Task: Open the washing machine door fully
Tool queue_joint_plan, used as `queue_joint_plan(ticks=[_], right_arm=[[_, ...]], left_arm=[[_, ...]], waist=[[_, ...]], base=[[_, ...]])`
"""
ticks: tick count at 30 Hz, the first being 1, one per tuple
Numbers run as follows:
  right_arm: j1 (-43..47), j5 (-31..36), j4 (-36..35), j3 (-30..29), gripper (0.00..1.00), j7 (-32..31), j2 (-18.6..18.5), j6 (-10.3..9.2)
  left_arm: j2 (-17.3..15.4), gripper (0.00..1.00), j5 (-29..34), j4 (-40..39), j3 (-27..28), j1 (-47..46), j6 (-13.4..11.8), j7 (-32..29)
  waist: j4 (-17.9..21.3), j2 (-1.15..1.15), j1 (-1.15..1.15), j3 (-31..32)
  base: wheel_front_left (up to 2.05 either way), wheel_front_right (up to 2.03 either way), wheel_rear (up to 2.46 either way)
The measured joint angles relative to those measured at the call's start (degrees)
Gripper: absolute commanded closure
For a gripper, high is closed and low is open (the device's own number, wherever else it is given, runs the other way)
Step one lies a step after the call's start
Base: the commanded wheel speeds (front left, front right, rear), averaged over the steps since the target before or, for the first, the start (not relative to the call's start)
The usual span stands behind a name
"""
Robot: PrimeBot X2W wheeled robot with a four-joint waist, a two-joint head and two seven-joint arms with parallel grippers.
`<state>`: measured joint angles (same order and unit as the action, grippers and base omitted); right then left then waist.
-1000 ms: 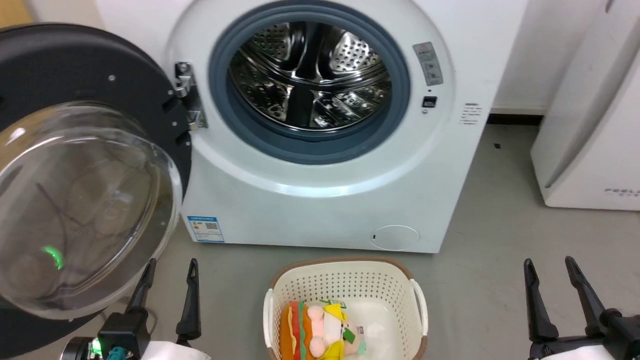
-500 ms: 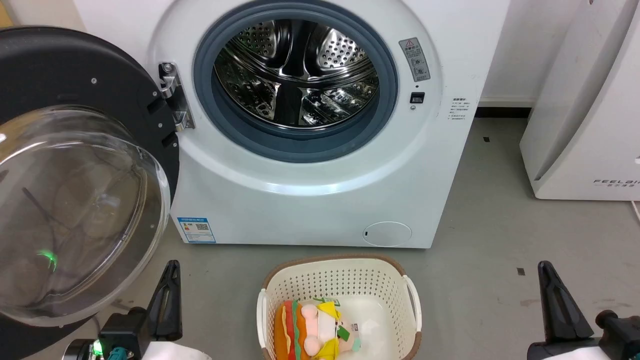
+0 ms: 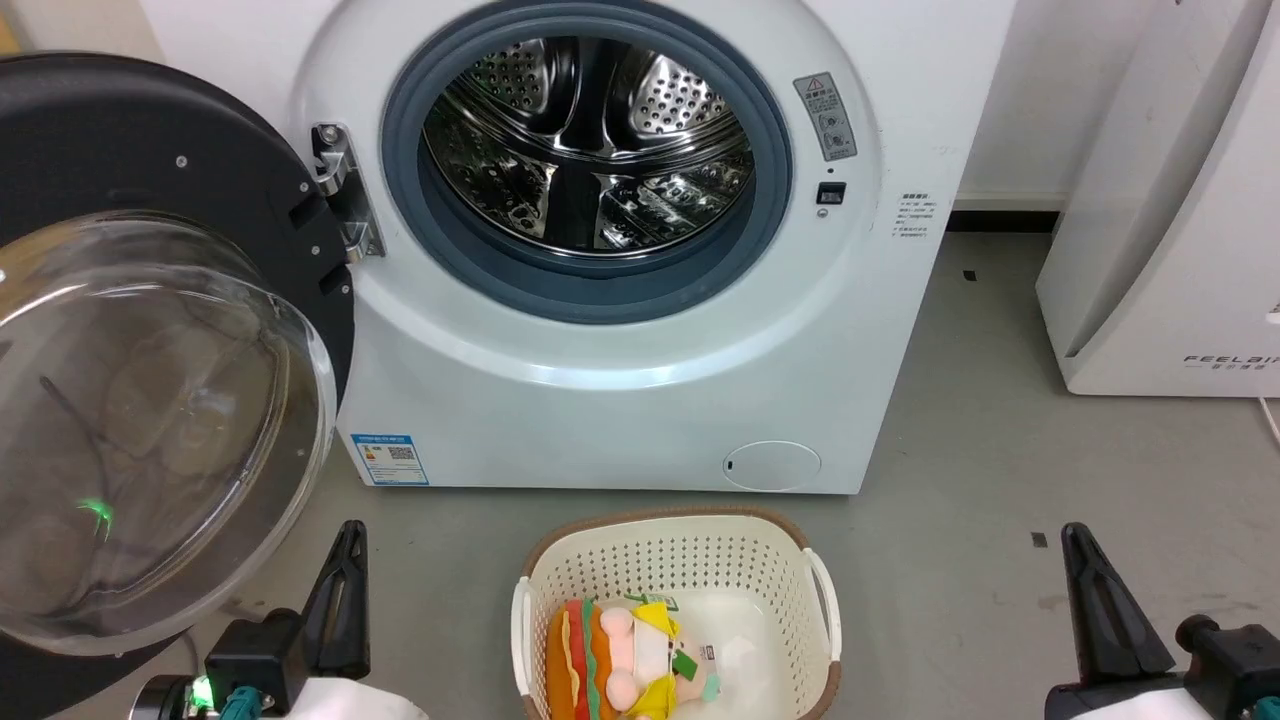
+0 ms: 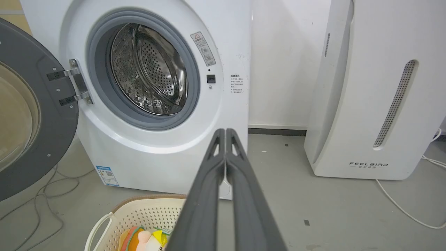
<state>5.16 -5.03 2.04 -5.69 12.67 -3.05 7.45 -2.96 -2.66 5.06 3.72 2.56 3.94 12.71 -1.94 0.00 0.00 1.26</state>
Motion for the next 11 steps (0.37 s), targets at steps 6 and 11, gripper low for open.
queue_joint_plan(ticks=[6, 11], right_arm=[[-0.13, 0.4, -0.07, 0.34, 1.0, -0.66, 0.0, 0.0], [-0.26, 0.52, -0.15, 0.53, 1.0, -1.38, 0.0, 0.0]], left_arm=[[0.0, 1.0, 0.12, -0.26, -0.33, -0.07, -0.33, -0.59], [0.01, 1.0, 0.14, -0.52, -0.53, -0.1, -0.48, -1.15]], waist=[[0.11, 0.0, 0.0, -0.07], [0.2, 0.0, 0.0, -0.13]], base=[[0.0, 0.0, 0.0], [0.0, 0.0, 0.0]])
